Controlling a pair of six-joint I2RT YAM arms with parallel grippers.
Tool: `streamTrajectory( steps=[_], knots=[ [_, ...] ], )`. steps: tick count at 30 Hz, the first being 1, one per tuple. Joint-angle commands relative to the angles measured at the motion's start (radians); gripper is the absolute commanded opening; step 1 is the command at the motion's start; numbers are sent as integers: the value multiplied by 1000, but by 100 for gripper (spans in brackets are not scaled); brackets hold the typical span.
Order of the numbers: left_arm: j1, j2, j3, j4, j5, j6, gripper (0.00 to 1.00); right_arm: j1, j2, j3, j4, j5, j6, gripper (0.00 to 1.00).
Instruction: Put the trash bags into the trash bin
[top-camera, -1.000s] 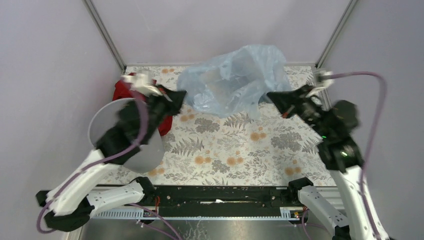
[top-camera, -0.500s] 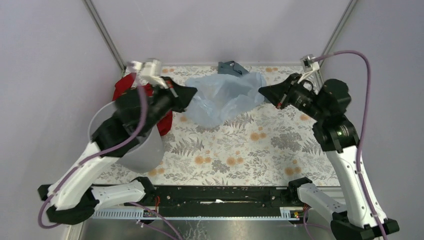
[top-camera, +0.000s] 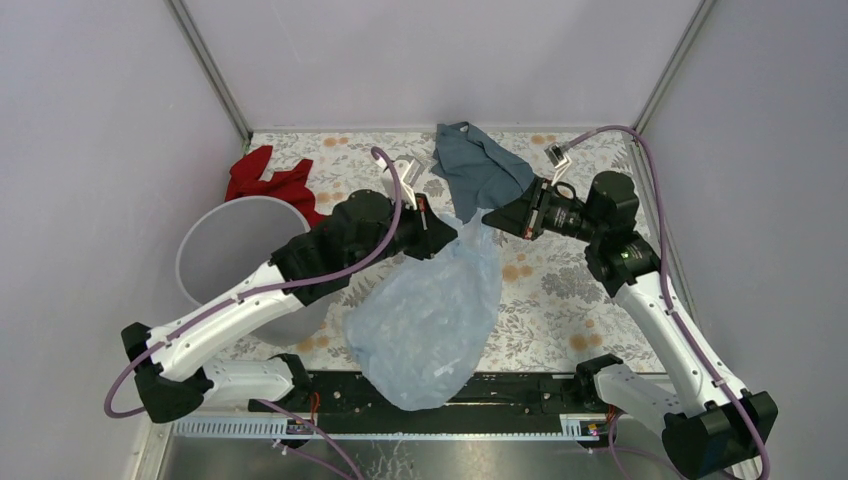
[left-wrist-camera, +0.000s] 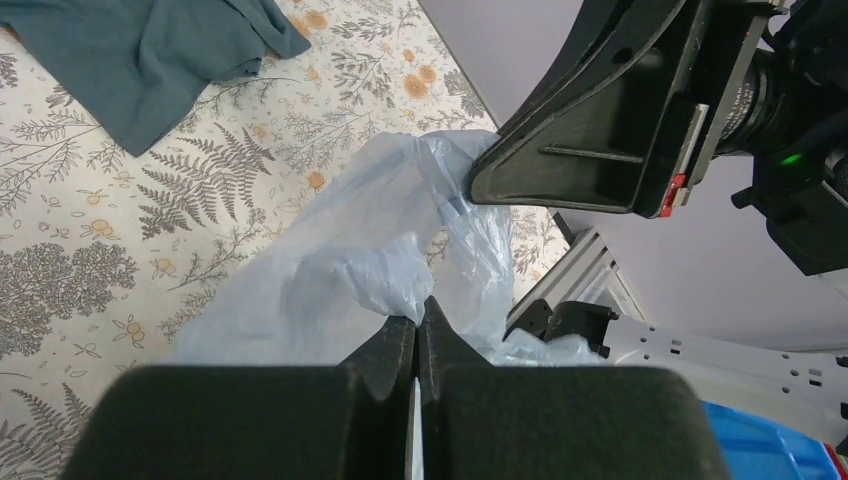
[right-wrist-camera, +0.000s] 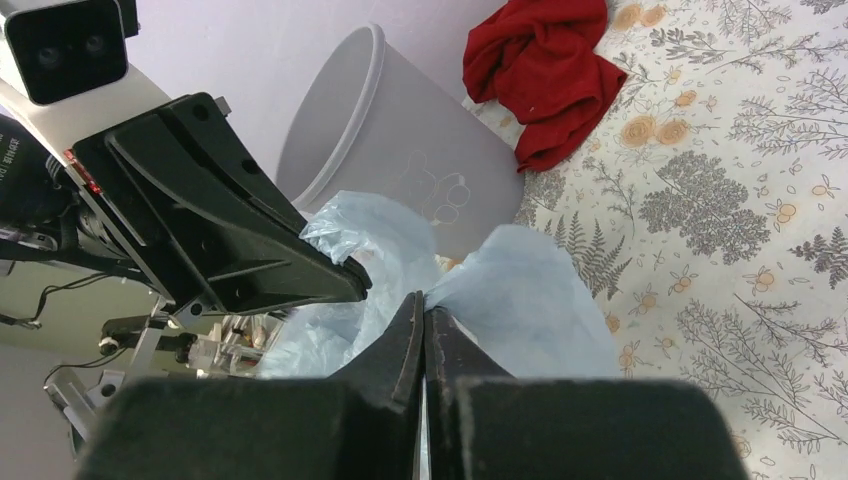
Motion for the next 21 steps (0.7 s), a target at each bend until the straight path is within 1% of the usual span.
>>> streamTrajectory(
  steps=[1,4,6,8,12,13,15,18,21],
  knots=[
    [-6,-39,36,51,-1,17,0,8,-36,5,45,-31,-14,0],
    [-6,-43,94,-30,-74,49,0,8,-43,54,-63,-2,-80,0],
    [-6,-43,125,-56,-106,62,0,8,-44,82,-65,-9,-82,0],
    [-6,-35,132,-56,-107,65,0,8,-41,91,-26,-29,-50,0],
    [-7,29,175,-71,-84,75,0,12,-11,82,109,-60,51,0],
    [-6,51,200,-90,-95,81,0,16,1,88,133,-68,64,0],
    [-5,108,259,-150,-163,85,0,24,21,109,139,-69,57,1],
    [-4,190,333,-235,-246,88,0,32,43,107,125,-59,29,7],
    [-2,248,356,-248,-256,92,0,48,56,72,134,-59,17,12]
  ],
)
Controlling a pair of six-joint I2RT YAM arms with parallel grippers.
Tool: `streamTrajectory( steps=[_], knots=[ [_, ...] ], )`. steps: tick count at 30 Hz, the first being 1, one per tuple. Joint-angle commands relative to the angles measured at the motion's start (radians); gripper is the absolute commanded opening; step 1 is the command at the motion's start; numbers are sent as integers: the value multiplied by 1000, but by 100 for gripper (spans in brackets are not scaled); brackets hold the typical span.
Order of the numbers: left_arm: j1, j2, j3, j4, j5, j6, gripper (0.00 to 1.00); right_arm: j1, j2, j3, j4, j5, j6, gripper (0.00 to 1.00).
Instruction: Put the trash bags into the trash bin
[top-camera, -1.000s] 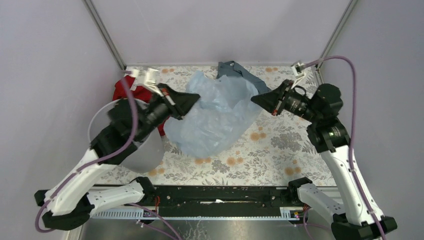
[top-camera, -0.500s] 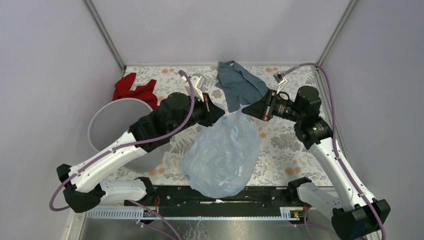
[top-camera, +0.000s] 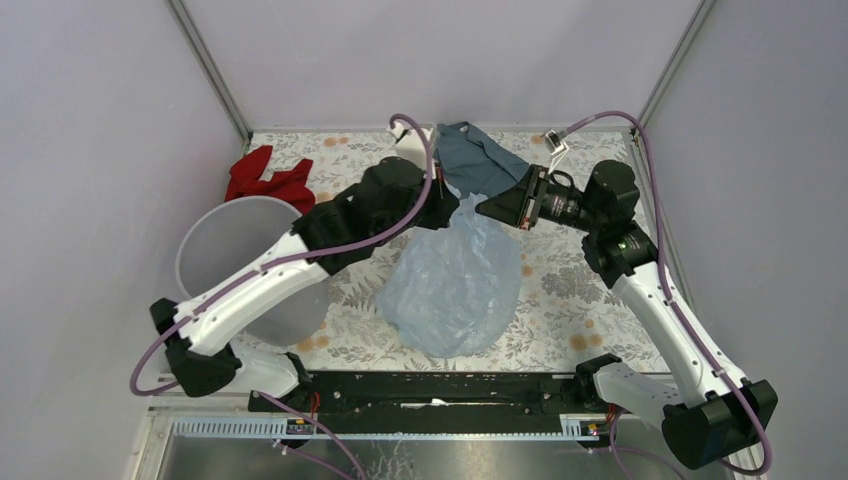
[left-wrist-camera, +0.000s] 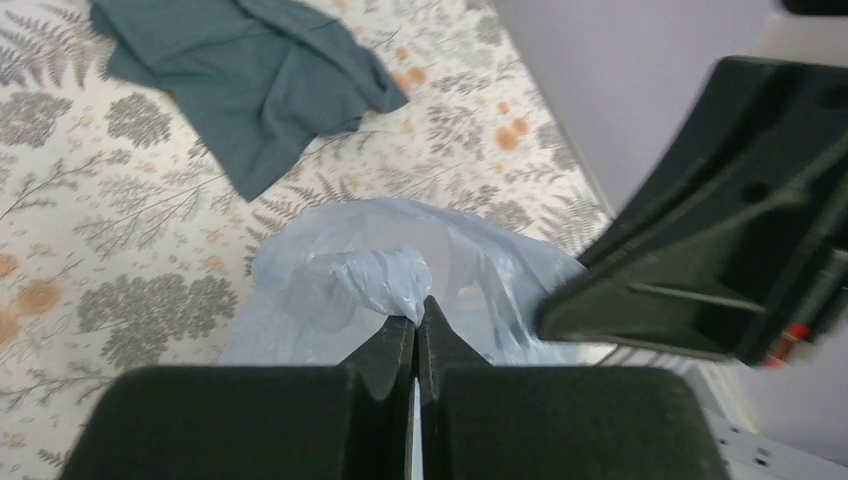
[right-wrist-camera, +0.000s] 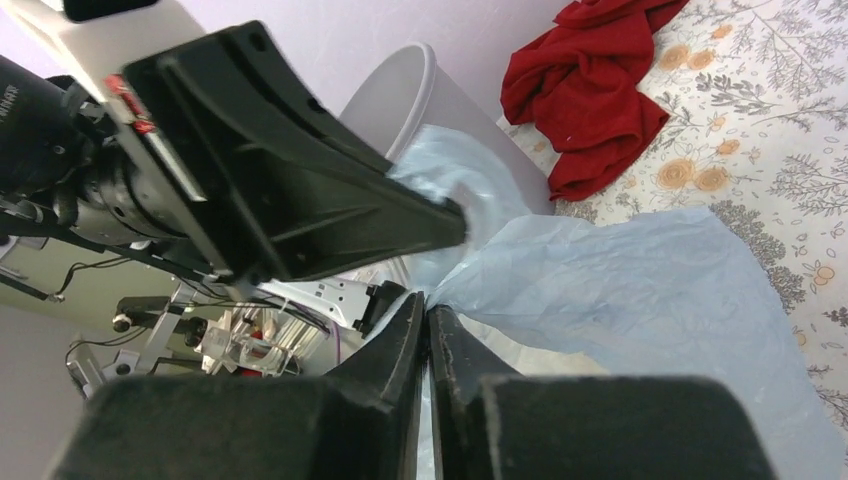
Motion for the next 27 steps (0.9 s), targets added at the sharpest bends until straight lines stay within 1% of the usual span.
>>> streamTrajectory(
  steps=[1,7,9,11,12,14,16,19,22,23,25,26,27],
  knots=[
    [3,67,59,-65,-77,21,0,30,17,-7,59,-27,-25,17],
    [6,75,62,-35,-61,18,0,41,-8,-11,-22,20,-130,55],
    [7,78,71,-33,-51,18,0,51,-5,-10,-38,33,-149,62],
    [9,79,77,-30,-46,17,0,71,-1,-2,-68,61,-183,67],
    [10,80,78,-31,-41,15,0,86,-1,3,-113,91,-202,68],
    [11,81,83,-30,-40,15,0,118,-1,17,-159,151,-236,69],
    [13,82,89,-29,-41,13,0,151,3,35,-205,213,-259,74],
    [15,87,98,-28,-39,14,0,199,1,55,-250,303,-281,77],
    [14,95,103,-27,-27,9,0,238,-8,54,-251,373,-279,76],
    [15,97,102,-25,-22,7,0,245,-10,51,-240,382,-272,73],
    [15,100,104,-24,-17,5,0,253,-7,44,-216,382,-251,63],
    [15,98,106,-25,-18,3,0,257,-5,36,-201,383,-238,60],
    [15,96,106,-23,-17,1,0,258,0,28,-185,380,-223,59]
  ],
)
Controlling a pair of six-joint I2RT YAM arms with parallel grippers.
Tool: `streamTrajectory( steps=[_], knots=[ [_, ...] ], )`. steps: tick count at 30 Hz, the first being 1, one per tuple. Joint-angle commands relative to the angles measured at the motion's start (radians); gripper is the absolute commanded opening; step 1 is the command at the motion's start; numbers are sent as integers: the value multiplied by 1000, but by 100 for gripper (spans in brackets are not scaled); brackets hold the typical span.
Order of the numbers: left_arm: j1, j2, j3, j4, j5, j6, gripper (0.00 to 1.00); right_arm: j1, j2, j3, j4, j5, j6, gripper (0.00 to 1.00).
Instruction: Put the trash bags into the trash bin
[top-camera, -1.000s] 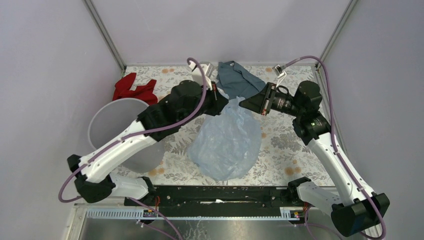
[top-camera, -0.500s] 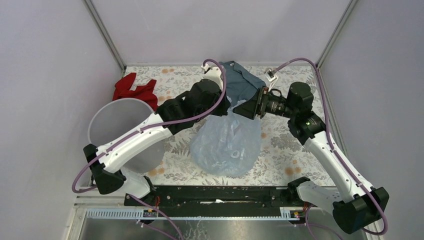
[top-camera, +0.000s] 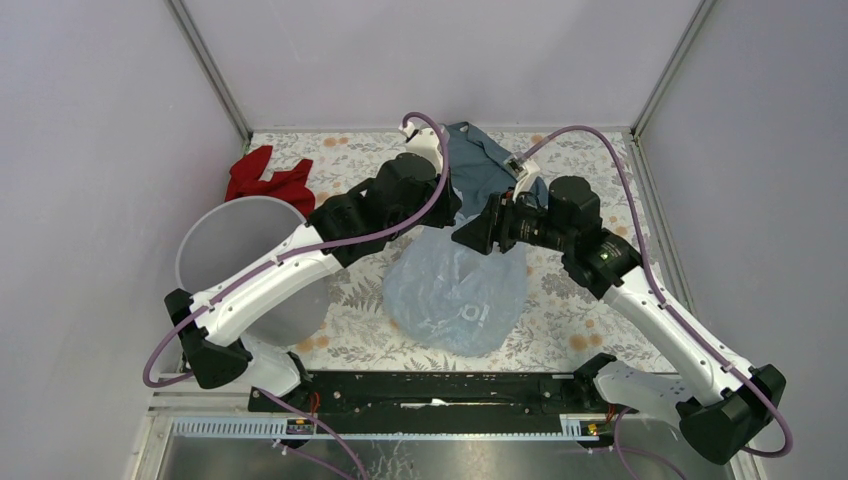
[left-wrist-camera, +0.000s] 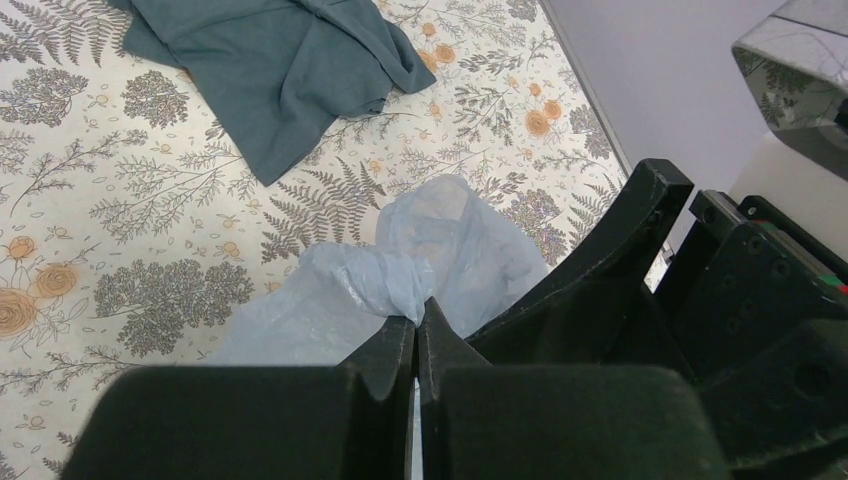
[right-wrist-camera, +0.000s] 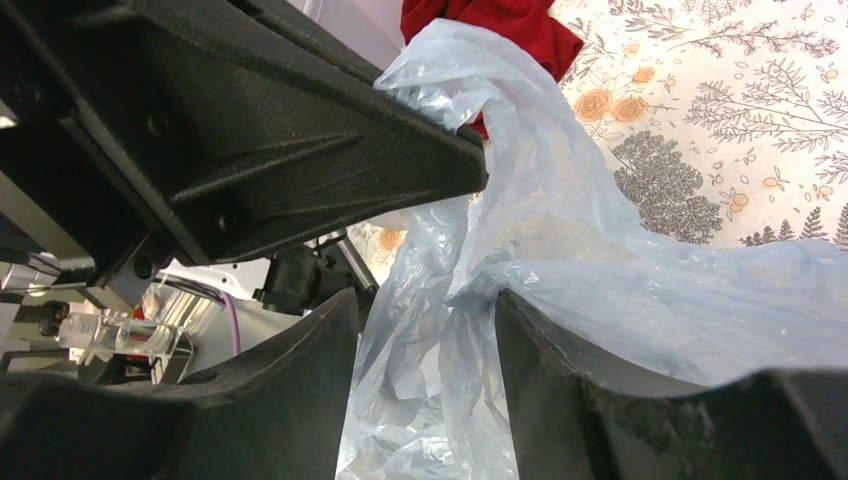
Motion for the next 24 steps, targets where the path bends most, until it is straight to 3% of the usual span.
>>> streamTrajectory(
  steps=[1,5,7,9,10,11,14,17,20,24],
  knots=[
    [5,-6,48,41,7,-2,0,17,-8,9,69,52,34,59],
    [7,-11,52,34,8,-2,0,31,5,-10,118,38,74,59],
    [10,-11,56,26,15,-1,0,34,4,-22,147,32,84,42],
    [14,-15,60,20,29,4,1,34,2,-26,149,56,87,13],
    [13,-20,63,14,31,9,8,34,0,-27,144,76,87,1],
    [15,-28,64,6,26,15,17,35,-5,-30,133,100,83,0],
    [16,-80,56,-41,-19,41,59,34,-24,-43,85,224,73,0],
    [17,-169,38,-156,-133,58,83,34,-52,-69,54,373,57,0],
    [20,-261,11,-303,-283,38,97,34,-76,-79,35,464,24,0],
    [27,-333,5,-559,-513,-43,99,33,-103,-81,34,505,-20,0]
  ],
)
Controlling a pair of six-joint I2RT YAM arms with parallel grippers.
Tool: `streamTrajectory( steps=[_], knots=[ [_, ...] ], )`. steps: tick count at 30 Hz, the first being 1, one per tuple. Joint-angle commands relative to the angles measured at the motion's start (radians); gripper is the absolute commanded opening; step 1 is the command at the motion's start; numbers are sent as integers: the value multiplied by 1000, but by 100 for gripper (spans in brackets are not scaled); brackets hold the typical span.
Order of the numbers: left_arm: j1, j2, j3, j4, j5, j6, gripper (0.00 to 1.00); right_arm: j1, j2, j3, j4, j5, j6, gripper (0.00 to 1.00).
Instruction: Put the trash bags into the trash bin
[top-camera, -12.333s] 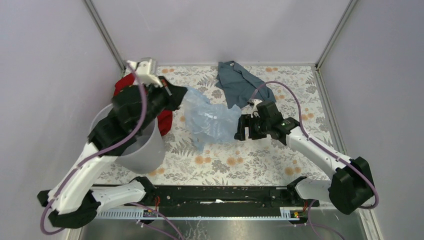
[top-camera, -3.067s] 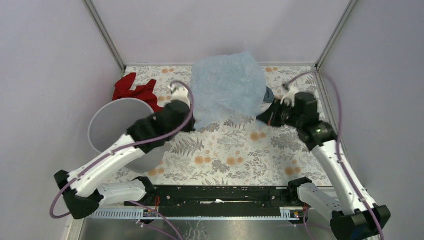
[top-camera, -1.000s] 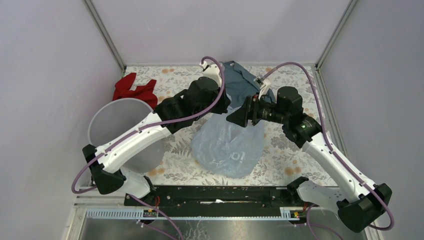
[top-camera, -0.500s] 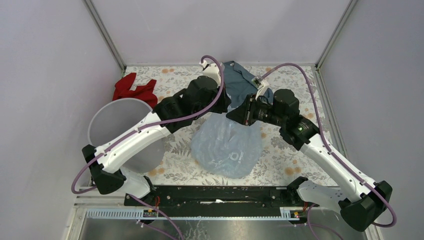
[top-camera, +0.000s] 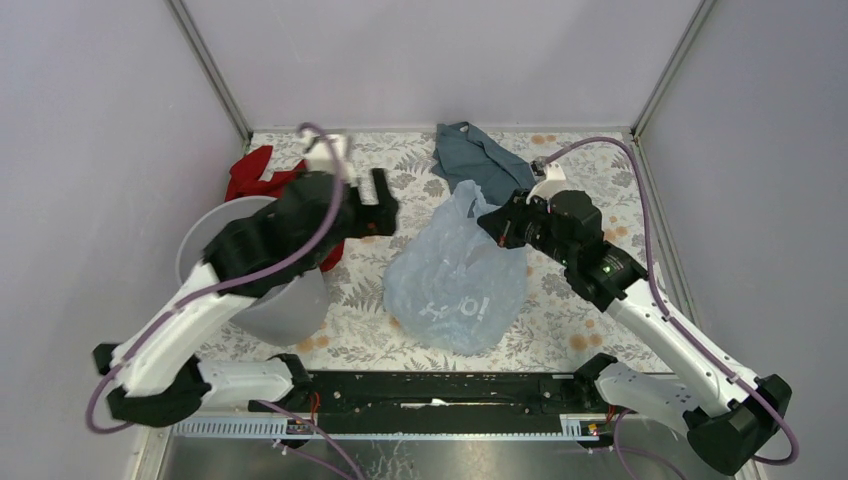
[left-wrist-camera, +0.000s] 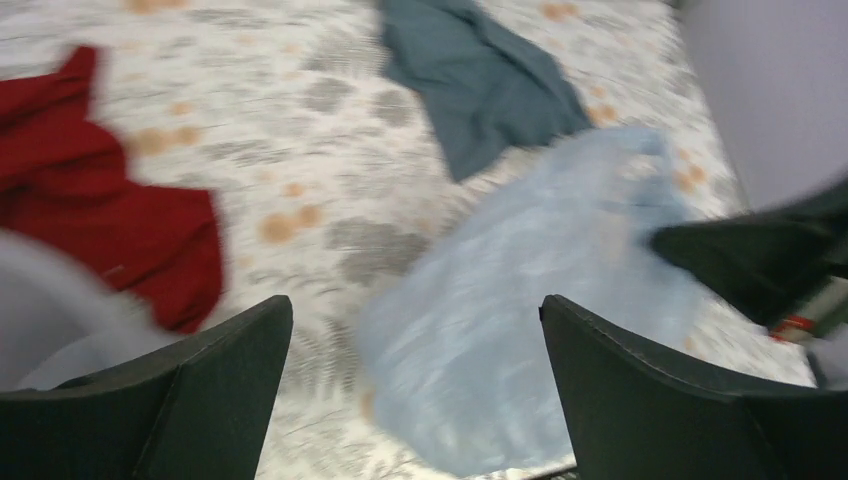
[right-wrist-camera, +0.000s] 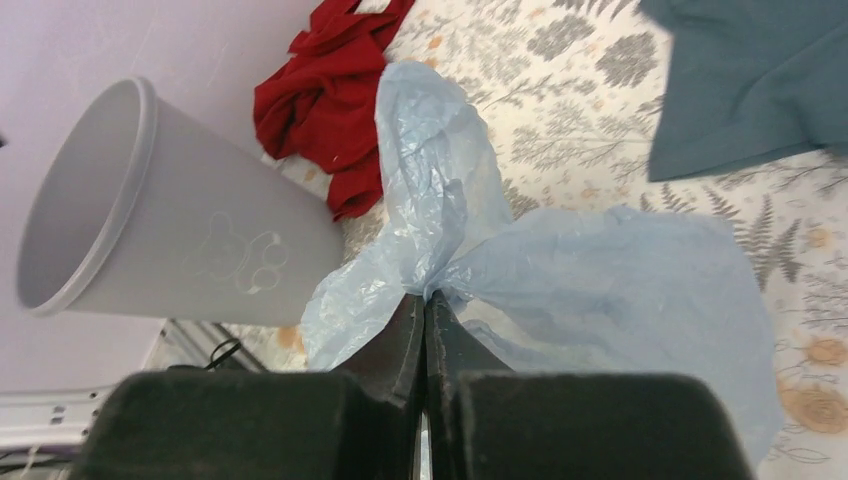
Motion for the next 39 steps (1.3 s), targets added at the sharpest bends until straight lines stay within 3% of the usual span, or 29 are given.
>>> streamTrajectory(
  steps=[1,3,5,8,13,18,28,32,34,39],
  knots=[
    [19,-82,-2,-341,-357,-102,99,5,-49,3,14,118,-72,0],
    [59,-57,5,-495,-446,-202,99,4,-57,0,18,119,-80,0],
    [144,-19,-27,-553,-448,-243,99,4,-64,-5,21,119,-82,0],
    [280,27,-97,-552,-387,-293,99,5,-68,-13,21,112,-79,0],
    [307,17,-183,-401,-306,-290,96,5,-80,-16,-5,103,-78,0],
    [307,24,-218,-302,-232,-228,74,5,-100,-21,-19,117,-81,0],
    [307,22,-191,-346,-113,-150,27,5,-115,-11,-23,147,-105,0],
    [307,-15,-161,-329,-5,-98,19,5,-128,-1,-29,188,-134,0],
    [307,-35,-153,-276,118,-61,18,5,-138,4,-32,214,-150,0],
    [303,-17,-135,-132,348,-25,4,5,-174,26,-53,265,-191,0]
  ],
)
